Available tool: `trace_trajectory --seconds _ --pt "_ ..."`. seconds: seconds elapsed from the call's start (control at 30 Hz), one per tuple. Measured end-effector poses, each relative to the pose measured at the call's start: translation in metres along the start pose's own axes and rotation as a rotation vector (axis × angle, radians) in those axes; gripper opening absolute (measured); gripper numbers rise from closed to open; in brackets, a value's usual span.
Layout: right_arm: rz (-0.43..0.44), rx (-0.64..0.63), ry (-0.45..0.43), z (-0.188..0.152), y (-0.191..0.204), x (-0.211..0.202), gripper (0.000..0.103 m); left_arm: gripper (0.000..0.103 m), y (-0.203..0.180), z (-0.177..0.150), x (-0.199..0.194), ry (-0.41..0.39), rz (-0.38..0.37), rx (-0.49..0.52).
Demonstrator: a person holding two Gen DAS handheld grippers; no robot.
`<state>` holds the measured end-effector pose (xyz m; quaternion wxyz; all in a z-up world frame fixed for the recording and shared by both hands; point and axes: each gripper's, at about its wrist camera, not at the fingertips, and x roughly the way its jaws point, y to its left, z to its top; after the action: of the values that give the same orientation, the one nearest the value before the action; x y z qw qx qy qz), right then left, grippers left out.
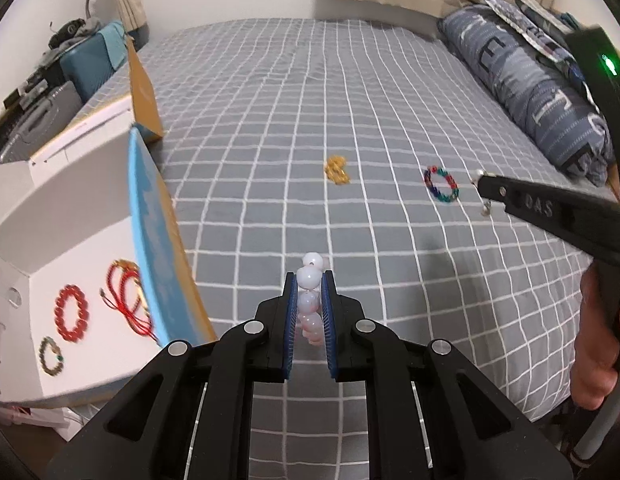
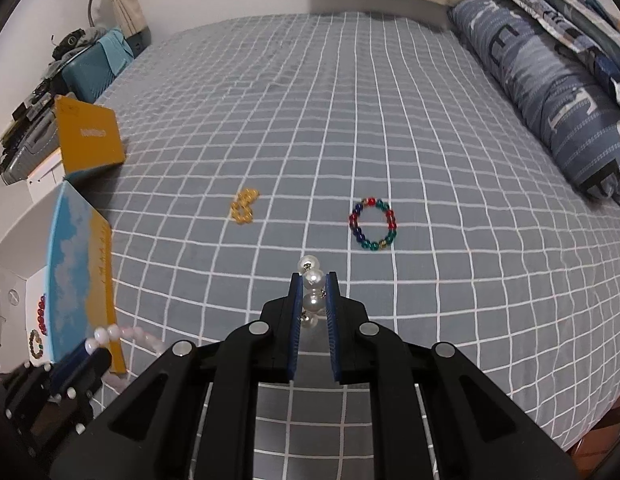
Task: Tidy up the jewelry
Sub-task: 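Carry both held bracelets over the white box and lower them inside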
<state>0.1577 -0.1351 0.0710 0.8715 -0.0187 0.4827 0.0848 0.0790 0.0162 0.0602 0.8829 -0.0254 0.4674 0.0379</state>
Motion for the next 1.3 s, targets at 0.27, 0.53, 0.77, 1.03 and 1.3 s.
trace_trajectory --seconds 0.27,0.53,0.77,1.03,1.3 --pt "0.005 -0.046 -0.04 0.015 0.022 -0.021 0.011 0.012 0.033 0.031 -0.024 -0.019 0.017 -0.049" --pt "0.039 -0.083 -0.07 0.03 0.055 -0.033 0.011 0.012 0.081 0.044 -0.054 -0.055 0.078 -0.108" --pt "0.093 -0.157 -0.094 0.037 0.111 -0.041 0.011 0.012 0.136 0.037 -0.074 -0.074 0.128 -0.176" --pt "0.157 -0.246 -0.103 0.031 0.187 -0.042 0.011 0.012 0.209 0.016 -0.087 -0.076 0.196 -0.269" --pt "0.209 -0.346 -0.1 0.016 0.259 -0.043 0.011 0.012 0.258 -0.008 -0.091 -0.044 0.247 -0.327"
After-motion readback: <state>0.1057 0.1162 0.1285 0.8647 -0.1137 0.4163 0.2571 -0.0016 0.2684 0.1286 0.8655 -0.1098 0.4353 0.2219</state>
